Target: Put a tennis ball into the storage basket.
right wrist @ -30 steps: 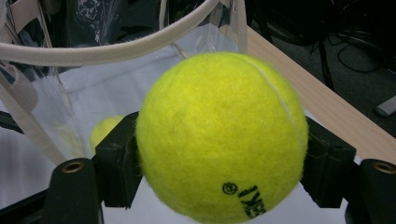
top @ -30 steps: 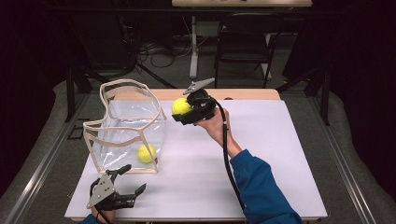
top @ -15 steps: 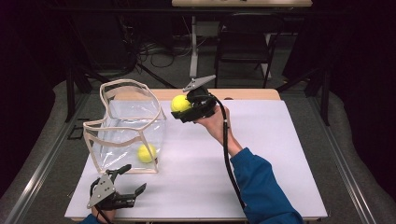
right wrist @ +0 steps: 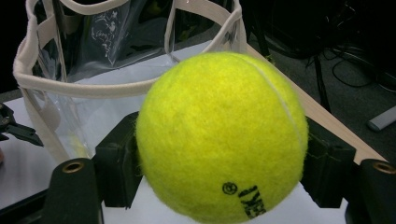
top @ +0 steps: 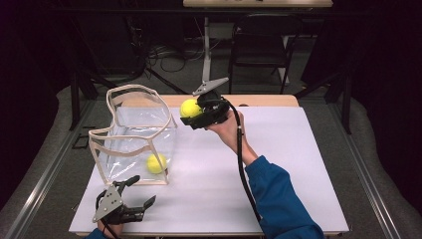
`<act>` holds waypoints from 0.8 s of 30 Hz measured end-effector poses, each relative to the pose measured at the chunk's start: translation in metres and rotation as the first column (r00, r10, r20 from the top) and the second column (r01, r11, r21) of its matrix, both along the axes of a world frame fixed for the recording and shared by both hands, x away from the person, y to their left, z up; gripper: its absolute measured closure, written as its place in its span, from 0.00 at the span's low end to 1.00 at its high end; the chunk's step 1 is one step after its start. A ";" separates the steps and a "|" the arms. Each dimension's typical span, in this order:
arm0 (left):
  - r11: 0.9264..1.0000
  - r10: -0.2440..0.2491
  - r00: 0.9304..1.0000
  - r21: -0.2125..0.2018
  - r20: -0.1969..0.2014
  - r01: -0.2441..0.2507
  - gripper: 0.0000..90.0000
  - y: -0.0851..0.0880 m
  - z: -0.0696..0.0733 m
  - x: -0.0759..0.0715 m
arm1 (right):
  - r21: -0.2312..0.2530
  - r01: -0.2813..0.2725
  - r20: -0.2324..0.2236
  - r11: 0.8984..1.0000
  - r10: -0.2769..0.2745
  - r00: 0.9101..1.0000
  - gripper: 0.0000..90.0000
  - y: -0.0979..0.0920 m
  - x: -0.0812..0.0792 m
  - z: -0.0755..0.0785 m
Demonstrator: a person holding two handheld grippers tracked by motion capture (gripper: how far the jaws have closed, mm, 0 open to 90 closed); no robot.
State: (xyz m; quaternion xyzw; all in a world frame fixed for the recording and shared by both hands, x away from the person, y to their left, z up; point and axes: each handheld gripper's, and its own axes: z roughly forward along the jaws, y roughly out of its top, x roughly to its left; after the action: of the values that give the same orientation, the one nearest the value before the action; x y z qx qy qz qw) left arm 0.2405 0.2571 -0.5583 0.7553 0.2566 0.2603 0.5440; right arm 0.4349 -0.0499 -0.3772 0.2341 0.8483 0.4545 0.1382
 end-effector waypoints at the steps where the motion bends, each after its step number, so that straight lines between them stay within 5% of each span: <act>1: 1.000 0.001 1.000 -0.001 0.001 -0.001 0.18 0.000 0.000 0.000 | 0.001 -0.002 0.002 1.000 0.002 1.000 0.29 0.000 0.000 0.001; 24: 1.000 0.003 1.000 0.001 0.001 -0.003 0.18 0.001 0.000 -0.001 | 0.004 -0.016 0.020 1.000 0.016 1.000 0.29 0.004 -0.002 0.014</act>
State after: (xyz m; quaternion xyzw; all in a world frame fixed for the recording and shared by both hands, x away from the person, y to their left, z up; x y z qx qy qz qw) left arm 0.2399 0.2580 -0.5582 0.7551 0.2572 0.2616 0.5433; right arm 0.4329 -0.0457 -0.3631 0.2230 0.8477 0.4598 0.1426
